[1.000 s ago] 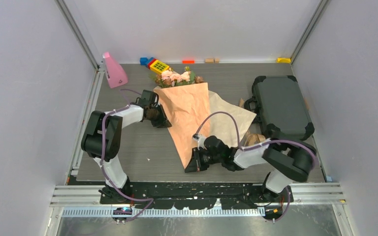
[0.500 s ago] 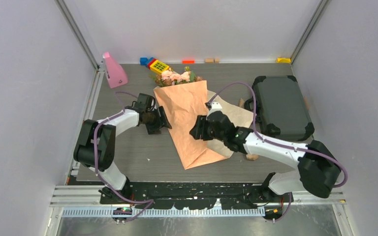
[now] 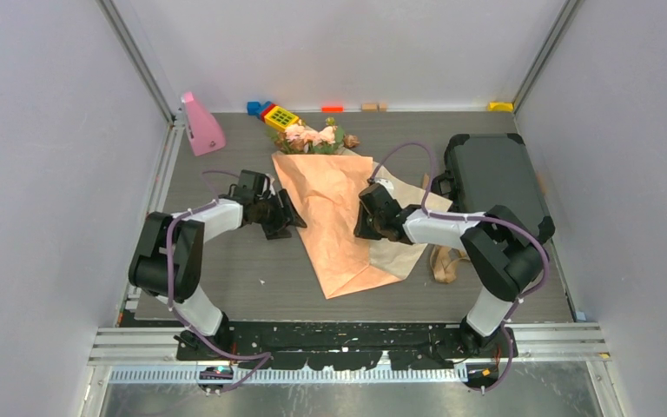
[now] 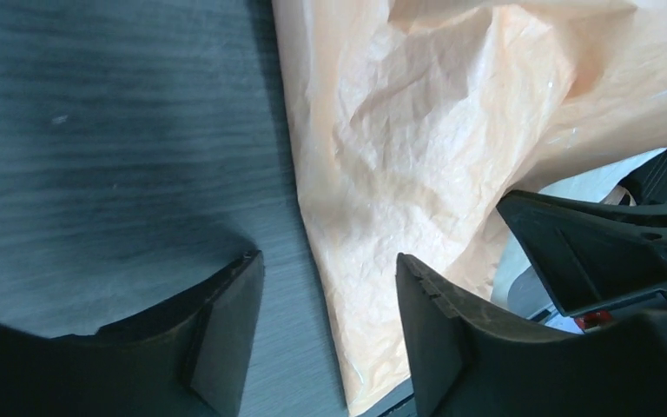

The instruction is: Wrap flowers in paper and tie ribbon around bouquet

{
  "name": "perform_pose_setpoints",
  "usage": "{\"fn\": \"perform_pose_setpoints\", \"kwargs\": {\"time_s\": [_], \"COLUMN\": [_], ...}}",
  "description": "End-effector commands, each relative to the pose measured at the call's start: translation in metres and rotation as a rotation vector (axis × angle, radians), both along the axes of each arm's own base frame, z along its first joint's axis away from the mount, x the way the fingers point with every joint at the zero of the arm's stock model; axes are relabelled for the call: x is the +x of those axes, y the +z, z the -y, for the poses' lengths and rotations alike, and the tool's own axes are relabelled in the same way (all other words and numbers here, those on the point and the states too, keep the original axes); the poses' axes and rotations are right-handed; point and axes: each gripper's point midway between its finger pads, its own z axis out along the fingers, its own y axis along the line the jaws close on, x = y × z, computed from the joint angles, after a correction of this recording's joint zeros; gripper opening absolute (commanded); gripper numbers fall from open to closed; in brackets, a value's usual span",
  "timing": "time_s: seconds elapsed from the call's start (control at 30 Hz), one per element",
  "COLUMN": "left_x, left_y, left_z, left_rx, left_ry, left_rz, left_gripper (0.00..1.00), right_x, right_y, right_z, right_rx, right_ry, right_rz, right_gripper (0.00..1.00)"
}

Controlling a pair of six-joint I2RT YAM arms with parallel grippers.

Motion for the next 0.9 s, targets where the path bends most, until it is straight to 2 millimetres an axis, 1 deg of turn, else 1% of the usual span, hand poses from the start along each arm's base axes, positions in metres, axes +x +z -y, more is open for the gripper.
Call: {"fn": "perform_pose_setpoints", "kwargs": {"time_s": [0.0, 0.03, 0.1, 0.2, 0.23, 0.27, 0.4, 0.47, 0.57, 0.67, 0.73, 0.77, 0.8, 0.87], "left_x": [0.001, 0.002, 0.005, 0.007, 0.007, 0.008, 0.008, 0.005, -0.003, -0.011, -0.015, -0.017, -0.019, -0.023], "left_y": [-0.028, -0.030, -0.032, -0.034, -0.034, -0.034, -0.031, -0.031, -0.030, -0.025, -0.018, -0.015, -0.012, -0.002], "left_z": [0.000, 0.001, 0.000, -0.007, -0.012, -0.017, -0.034, -0.047, -0.070, -0.087, -0.091, -0.090, -0.088, -0.085], "left_rx": [0.016, 0.012, 0.017, 0.067, 0.091, 0.120, 0.209, 0.263, 0.347, 0.395, 0.408, 0.403, 0.392, 0.381], "left_ry": [0.005, 0.005, 0.013, 0.039, 0.048, 0.061, 0.107, 0.140, 0.188, 0.227, 0.239, 0.235, 0.230, 0.219], "left_rz": [-0.065, -0.069, -0.074, -0.080, -0.078, -0.077, -0.062, -0.068, -0.081, -0.083, -0.078, -0.077, -0.075, -0.052], "left_gripper": [0.55, 0.51, 0.39, 0.16, 0.05, 0.00, 0.00, 0.00, 0.00, 0.00, 0.00, 0.02, 0.08, 0.26], "right_x": [-0.009, -0.012, -0.016, -0.024, -0.026, -0.030, -0.046, -0.055, -0.070, -0.077, -0.076, -0.077, -0.075, -0.074], "right_y": [-0.023, -0.026, -0.031, -0.036, -0.036, -0.037, -0.037, -0.037, -0.035, -0.034, -0.034, -0.034, -0.034, -0.031], "right_z": [0.006, 0.007, 0.008, 0.009, 0.008, 0.006, -0.007, -0.015, -0.032, -0.046, -0.050, -0.050, -0.050, -0.048], "right_rx": [-0.029, -0.030, -0.029, -0.024, -0.013, 0.000, 0.028, 0.035, 0.048, 0.059, 0.059, 0.058, 0.054, 0.045], "right_ry": [-0.020, -0.020, -0.018, -0.016, -0.012, -0.004, 0.034, 0.051, 0.091, 0.119, 0.123, 0.123, 0.120, 0.116], "right_rz": [-0.059, -0.069, -0.088, -0.113, -0.120, -0.128, -0.153, -0.157, -0.160, -0.159, -0.159, -0.160, -0.158, -0.150], "right_gripper": [0.26, 0.26, 0.24, 0.22, 0.21, 0.21, 0.19, 0.19, 0.19, 0.19, 0.19, 0.19, 0.19, 0.19]}}
